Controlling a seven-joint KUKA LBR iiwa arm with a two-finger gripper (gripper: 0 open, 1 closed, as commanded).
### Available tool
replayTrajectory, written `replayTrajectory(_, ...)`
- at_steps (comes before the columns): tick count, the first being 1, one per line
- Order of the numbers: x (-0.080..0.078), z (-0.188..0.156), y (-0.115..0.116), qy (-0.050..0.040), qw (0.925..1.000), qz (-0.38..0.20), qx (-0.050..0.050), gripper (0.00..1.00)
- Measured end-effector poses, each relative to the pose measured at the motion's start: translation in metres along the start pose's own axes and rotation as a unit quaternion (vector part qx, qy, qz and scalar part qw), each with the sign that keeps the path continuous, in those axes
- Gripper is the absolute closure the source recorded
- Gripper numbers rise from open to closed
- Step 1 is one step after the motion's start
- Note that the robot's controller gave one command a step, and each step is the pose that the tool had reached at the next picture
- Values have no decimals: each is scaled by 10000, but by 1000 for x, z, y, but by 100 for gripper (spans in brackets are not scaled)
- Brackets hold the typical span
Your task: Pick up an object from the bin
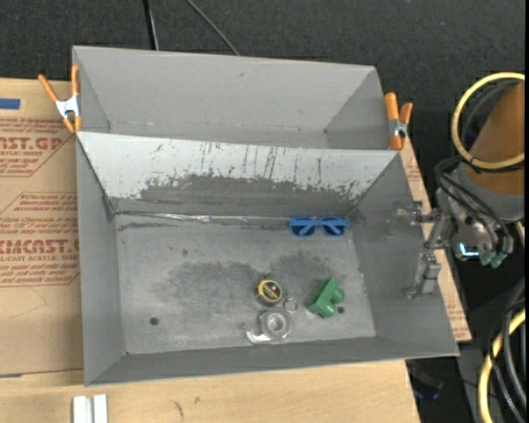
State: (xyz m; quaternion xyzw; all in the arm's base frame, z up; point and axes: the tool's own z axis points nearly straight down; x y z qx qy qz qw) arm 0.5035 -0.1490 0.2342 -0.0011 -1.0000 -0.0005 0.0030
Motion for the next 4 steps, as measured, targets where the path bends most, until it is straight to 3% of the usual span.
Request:
replayTrajectory(1, -65, 166, 57, 0, 9940, -1096, 2, 0)
replayTrajectory(2, 10, 164, 73, -66, 9792, -2026, 16, 0)
replayTrajectory(3, 12, 165, 73, -33, 9793, -2024, 10, 100)
replayTrajectory(4, 0, 25, 53, -74, 9723, -2335, 31, 100)
